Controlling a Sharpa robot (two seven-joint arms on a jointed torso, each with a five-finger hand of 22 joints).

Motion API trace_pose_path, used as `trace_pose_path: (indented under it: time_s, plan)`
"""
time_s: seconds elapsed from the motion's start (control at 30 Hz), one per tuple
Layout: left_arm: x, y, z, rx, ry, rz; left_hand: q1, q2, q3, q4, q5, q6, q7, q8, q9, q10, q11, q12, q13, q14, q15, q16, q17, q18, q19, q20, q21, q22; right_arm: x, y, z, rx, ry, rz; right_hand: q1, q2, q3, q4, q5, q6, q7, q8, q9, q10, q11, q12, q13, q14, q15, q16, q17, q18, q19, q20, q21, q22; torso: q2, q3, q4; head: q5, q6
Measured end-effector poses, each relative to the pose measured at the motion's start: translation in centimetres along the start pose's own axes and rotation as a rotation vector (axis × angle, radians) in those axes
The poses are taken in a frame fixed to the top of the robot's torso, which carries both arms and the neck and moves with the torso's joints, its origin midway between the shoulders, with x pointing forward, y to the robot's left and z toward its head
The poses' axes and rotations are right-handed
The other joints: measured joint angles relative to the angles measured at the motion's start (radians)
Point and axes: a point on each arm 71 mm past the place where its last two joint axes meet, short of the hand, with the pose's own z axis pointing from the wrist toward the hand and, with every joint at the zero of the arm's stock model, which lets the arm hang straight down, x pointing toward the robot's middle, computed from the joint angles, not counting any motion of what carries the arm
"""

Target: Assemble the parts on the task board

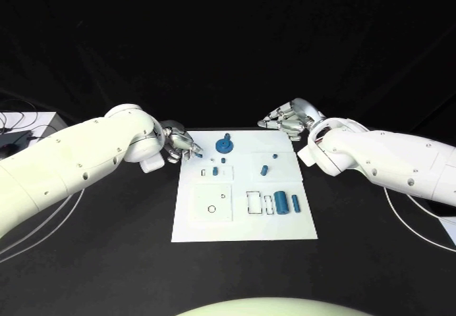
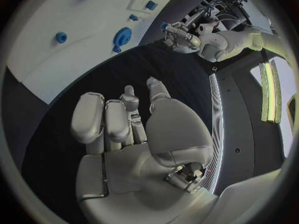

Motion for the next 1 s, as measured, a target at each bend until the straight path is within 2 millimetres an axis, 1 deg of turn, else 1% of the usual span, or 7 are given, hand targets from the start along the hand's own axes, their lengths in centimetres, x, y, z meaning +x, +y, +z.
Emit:
trace_pose_path:
  time_s: [0.07,0.13,0.37,0.43,0.5,0.7,1.0]
  plan:
    - [0.2,-0.1,0.0,-0.001,0.003,0.003,0.000,0.000,0.000,0.000,0.000,0.000,0.000,-0.001,0.000,0.000,0.000,-0.001,0.000,0.000,0.000,0.000,0.000,0.000,0.000,0.000,0.000,0.000,0.0,0.0,0.0,0.000,0.000,0.000,0.000,0.000,0.000,0.000,0.000,0.000,0.000,0.000,0.000,0.000,0.000,0.000,0.000,0.000,0.000,0.000,0.000,0.000,0.000,0.000,0.000,0.001,-0.001,-0.0006,0.0011,0.001,-0.002]
    - [0.5,0.1,0.0,-0.007,0.006,0.005,-0.002,-0.002,0.000,0.000,0.000,0.000,0.000,-0.001,0.002,0.000,0.000,-0.001,0.001,0.000,0.000,0.000,0.004,-0.016,0.004,-0.003,0.000,0.000,0.0,0.0,0.0,0.000,0.000,0.000,0.000,0.000,0.000,0.000,0.000,0.000,0.000,0.000,0.000,0.000,0.000,0.000,0.000,0.000,0.000,0.000,0.000,0.000,0.000,0.000,0.000,0.001,-0.002,-0.0012,0.0021,0.002,-0.004]
    - [1.8,0.5,0.4,-0.032,0.019,0.015,-0.004,-0.004,0.000,0.000,0.000,0.001,-0.001,-0.001,0.005,0.000,0.000,-0.001,0.003,0.004,-0.004,0.000,0.007,-0.016,0.003,-0.003,0.007,0.002,0.0,0.0,0.0,-0.001,0.000,0.001,0.000,0.000,0.000,0.000,0.000,0.000,0.000,0.000,0.000,0.000,0.000,0.000,0.000,0.000,0.000,0.000,0.000,0.000,0.000,0.000,0.000,0.001,-0.002,-0.0018,0.0022,0.005,-0.008]
    - [2.1,0.6,0.4,-0.036,0.022,0.017,-0.005,-0.005,0.000,0.000,0.000,0.001,-0.001,-0.001,0.007,0.004,-0.003,-0.001,0.004,0.004,-0.004,0.000,0.008,-0.016,0.003,-0.003,0.007,0.002,0.0,0.0,0.0,0.000,0.000,0.001,0.000,0.000,0.000,0.000,0.000,0.000,0.000,0.000,0.000,0.000,0.000,0.000,0.000,0.000,0.000,0.000,0.000,0.000,0.000,0.000,0.000,0.001,-0.001,-0.0019,0.0020,0.005,-0.009]
    - [2.6,0.7,0.5,-0.041,0.027,0.022,-0.005,-0.005,0.000,0.000,0.000,0.002,-0.001,-0.001,0.008,0.007,0.000,-0.001,0.004,0.004,-0.004,0.000,0.010,-0.016,0.003,-0.003,0.007,0.003,0.0,0.0,0.0,0.000,0.001,0.001,0.000,0.000,0.000,0.000,0.000,0.000,0.000,0.000,0.000,0.000,0.000,0.000,0.000,0.000,0.000,0.000,0.000,0.000,0.000,0.000,0.000,0.001,-0.001,-0.0017,0.0016,0.006,-0.011]
    - [3.5,0.9,0.7,-0.053,0.033,0.030,-0.007,-0.007,0.000,0.000,0.000,0.005,-0.001,-0.001,0.009,0.007,0.000,-0.001,0.005,0.004,-0.004,0.000,0.010,-0.016,0.003,-0.003,0.007,0.003,0.0,0.0,0.0,0.000,0.001,0.001,0.000,0.000,0.000,0.000,0.000,0.000,0.000,0.000,0.000,0.000,0.000,0.000,0.000,0.000,0.000,0.000,0.000,0.000,0.000,0.000,0.000,0.000,0.000,-0.0012,0.0016,0.005,-0.016]
    - [4.5,1.5,1.2,-0.071,0.027,0.032,-0.013,-0.013,0.000,0.000,0.004,0.005,-0.001,-0.001,0.009,0.007,0.000,-0.001,0.005,0.004,-0.004,0.000,0.010,-0.015,0.003,-0.003,0.007,0.003,0.2,0.2,0.1,-0.003,0.003,0.002,0.000,0.000,0.000,0.000,0.000,0.000,0.000,0.000,0.000,0.000,0.000,0.000,0.000,0.000,0.000,0.000,0.000,0.000,0.000,0.000,0.000,0.000,0.001,-0.0001,0.0004,0.004,-0.018]
